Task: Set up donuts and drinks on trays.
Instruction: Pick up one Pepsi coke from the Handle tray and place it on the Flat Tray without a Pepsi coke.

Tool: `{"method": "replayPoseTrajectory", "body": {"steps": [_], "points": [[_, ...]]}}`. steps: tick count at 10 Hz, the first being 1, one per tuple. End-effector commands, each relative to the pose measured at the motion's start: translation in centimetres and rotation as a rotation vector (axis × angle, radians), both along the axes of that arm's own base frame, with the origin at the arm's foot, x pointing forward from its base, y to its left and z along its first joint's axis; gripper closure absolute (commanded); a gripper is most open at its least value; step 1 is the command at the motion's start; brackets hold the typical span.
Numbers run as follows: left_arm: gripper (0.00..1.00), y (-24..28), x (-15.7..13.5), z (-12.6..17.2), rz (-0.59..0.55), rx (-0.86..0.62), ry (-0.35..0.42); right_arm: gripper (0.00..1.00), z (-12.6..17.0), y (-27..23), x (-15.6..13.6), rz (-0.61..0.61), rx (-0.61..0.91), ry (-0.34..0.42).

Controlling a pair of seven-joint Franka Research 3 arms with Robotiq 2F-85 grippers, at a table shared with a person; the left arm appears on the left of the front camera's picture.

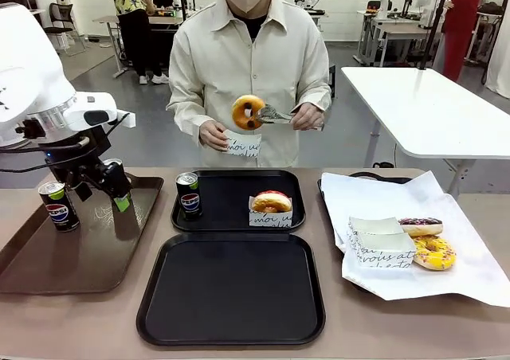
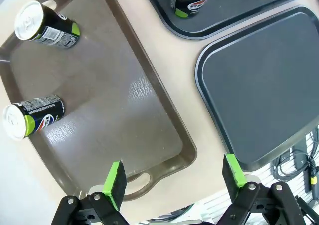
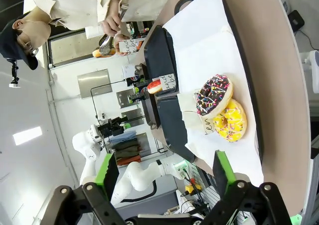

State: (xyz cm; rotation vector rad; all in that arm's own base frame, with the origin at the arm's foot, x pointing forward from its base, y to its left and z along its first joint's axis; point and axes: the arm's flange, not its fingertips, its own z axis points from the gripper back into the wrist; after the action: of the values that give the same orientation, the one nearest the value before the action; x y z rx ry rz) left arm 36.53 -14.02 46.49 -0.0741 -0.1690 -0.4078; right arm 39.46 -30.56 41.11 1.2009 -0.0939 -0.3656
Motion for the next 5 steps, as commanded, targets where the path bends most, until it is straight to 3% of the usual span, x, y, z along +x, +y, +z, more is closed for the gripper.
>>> {"method": "replayPoseTrajectory", "body": {"steps": [1, 3, 5], "points": [[0.0, 0.3, 0.1, 0.0, 0.007, -0.003, 0.001, 0.0, 0.1, 0.1, 0.1, -0.005, 0.014, -0.018], [0.0, 6.0, 7.3, 2.0, 0.165, 0.086, 0.046, 0.0, 0.1, 0.1, 0.1, -0.005, 0.014, -0.018], [0.0, 12.0, 5.4, 0.6, 0.362, 0.123, 0.087, 0.0, 0.1, 0.1, 0.1, -0.005, 0.014, -0.018]]}}
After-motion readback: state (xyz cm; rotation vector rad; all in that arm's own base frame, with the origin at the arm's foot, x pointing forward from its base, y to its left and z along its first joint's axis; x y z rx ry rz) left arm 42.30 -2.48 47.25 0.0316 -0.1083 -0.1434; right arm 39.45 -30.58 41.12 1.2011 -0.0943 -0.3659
